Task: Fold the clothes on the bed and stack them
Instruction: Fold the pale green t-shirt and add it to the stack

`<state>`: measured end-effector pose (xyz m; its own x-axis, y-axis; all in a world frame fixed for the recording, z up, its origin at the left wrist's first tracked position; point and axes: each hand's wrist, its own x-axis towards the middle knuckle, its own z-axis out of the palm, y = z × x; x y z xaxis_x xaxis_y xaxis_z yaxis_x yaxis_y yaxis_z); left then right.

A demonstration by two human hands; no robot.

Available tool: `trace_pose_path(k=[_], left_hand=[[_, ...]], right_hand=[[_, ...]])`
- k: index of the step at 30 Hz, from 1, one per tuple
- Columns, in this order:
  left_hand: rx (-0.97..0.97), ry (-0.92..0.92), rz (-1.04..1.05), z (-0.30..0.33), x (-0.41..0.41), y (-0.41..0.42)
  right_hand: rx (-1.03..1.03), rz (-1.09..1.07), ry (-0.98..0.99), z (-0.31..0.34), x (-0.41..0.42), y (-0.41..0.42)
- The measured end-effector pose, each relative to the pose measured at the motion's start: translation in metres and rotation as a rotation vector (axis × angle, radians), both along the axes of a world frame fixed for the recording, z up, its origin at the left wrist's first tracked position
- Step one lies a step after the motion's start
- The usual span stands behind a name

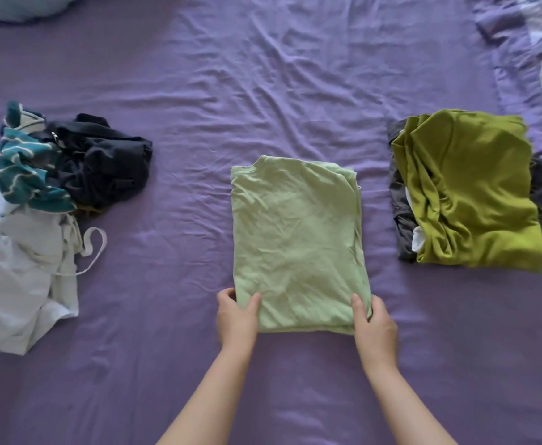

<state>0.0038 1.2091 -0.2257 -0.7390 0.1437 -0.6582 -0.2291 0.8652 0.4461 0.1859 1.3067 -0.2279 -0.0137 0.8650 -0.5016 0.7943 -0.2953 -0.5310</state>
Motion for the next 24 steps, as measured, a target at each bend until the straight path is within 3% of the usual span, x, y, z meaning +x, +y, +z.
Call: trace_pose_path(k=[5, 10, 15, 20, 24], left_hand=[[0.088, -0.118, 0.016, 0.009, 0.001, -0.027], [0.283, -0.289, 0.145, 0.044, 0.009, -0.067], [0.296, -0.333, 0.222, 0.078, 0.016, -0.114], [0.295, -0.394, 0.218, 0.103, 0.026, -0.156], [0.353, -0.354, 0.307, 0.114, 0.025, -0.167]], right_hand=[[-0.039, -0.187, 0.220, 0.011, 0.005, -0.013], [-0.327, -0.555, 0.469, 0.024, 0.019, -0.054], [-0.503, -0.773, 0.630, 0.056, 0.039, -0.099], [-0.559, -0.826, 0.729, 0.092, 0.060, -0.125], [-0.472, -0.762, 0.752, 0.112, 0.064, -0.127]])
